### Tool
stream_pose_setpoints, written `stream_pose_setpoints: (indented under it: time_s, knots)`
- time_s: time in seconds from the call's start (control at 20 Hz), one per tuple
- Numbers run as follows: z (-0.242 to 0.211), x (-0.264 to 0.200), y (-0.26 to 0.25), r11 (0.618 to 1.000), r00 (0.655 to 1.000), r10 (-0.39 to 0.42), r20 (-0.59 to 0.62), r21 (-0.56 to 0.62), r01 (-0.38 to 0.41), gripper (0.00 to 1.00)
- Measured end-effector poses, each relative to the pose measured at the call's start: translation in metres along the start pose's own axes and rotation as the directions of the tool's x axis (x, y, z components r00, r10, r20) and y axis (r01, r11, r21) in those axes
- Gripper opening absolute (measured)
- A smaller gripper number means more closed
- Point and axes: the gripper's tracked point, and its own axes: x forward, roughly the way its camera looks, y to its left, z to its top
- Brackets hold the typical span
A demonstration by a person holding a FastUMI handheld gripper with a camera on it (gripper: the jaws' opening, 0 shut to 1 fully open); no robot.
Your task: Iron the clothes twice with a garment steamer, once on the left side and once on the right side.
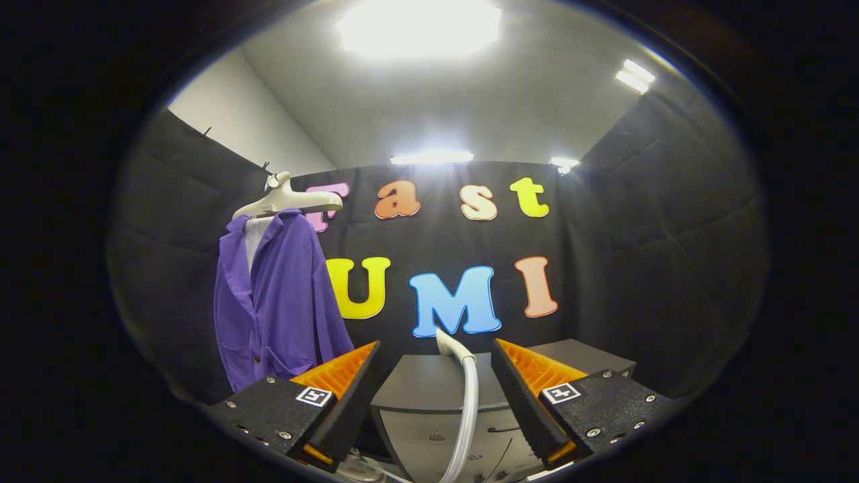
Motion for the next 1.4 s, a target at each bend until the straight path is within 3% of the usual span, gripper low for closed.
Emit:
stream_pose_setpoints:
  time_s: [0.45,0.7,0.95,1.15,1.4]
  knots:
    - [0.003,0.1,-0.041,0.991,0.993,0.08,-0.093,0.118,-0.069,0.96]
    - [-0.024,0.175,-0.047,0.981,0.963,0.149,-0.223,0.159,-0.115,0.96]
    - [-0.059,0.246,-0.054,0.966,0.928,0.175,-0.329,0.241,-0.096,0.95]
    - [-0.094,0.291,-0.051,0.944,0.88,0.215,-0.422,0.321,-0.077,0.94]
    - [-0.147,0.32,-0.04,0.919,0.772,0.283,-0.569,0.391,-0.048,0.94]
